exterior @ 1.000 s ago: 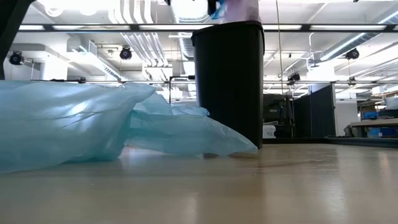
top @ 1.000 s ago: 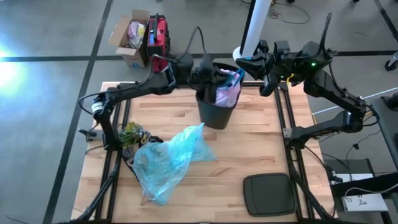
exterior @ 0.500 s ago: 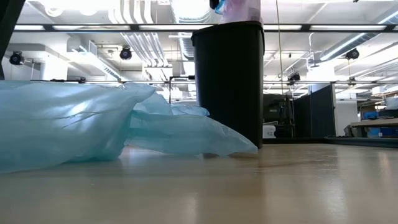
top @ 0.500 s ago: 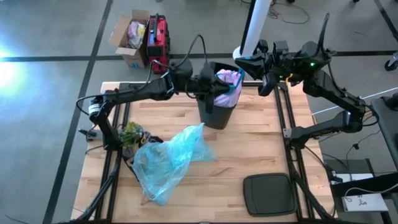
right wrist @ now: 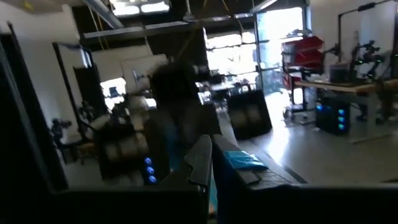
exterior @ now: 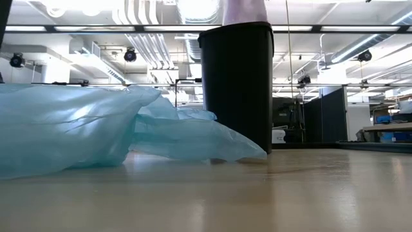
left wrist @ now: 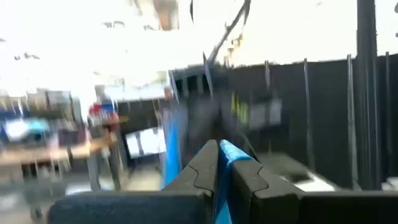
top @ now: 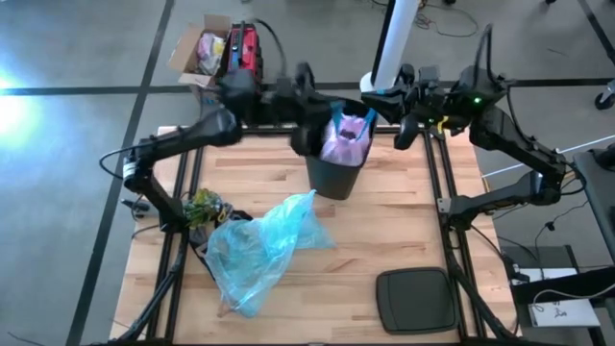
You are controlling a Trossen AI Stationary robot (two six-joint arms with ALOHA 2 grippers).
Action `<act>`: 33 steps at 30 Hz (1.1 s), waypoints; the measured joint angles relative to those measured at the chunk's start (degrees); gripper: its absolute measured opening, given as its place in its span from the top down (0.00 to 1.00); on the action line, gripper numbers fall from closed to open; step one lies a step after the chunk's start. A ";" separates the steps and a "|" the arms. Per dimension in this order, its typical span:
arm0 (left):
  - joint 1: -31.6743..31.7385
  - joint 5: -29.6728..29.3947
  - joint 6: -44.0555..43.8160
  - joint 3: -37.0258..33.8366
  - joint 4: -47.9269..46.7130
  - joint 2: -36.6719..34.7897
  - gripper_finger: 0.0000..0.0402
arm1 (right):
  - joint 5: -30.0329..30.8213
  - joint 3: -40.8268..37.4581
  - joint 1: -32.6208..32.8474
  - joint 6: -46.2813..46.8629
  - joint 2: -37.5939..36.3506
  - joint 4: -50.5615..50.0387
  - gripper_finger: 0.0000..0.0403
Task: Place trash/remove bag and relplace
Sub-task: Close the pink trash bag, then remove the pink trash bag from the trash bin
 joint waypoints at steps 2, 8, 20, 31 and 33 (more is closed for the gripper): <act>0.44 -0.25 1.07 2.40 -0.09 -0.54 0.99 | 2.29 0.02 0.00 -1.85 0.26 -2.00 0.98; 0.81 -0.53 1.90 7.97 -0.62 -0.12 0.99 | 3.85 0.02 0.00 -1.88 3.58 -2.05 0.86; 1.02 -0.57 -1.60 8.38 -3.14 1.09 0.99 | 3.24 0.02 0.12 -1.39 8.82 5.90 0.68; 1.08 -2.03 -1.58 8.29 -3.67 1.09 0.97 | 1.62 0.02 0.13 0.72 8.58 14.27 0.75; 1.08 -1.94 -1.58 8.29 -3.67 1.09 0.95 | 1.62 0.02 0.13 0.07 8.39 14.31 0.80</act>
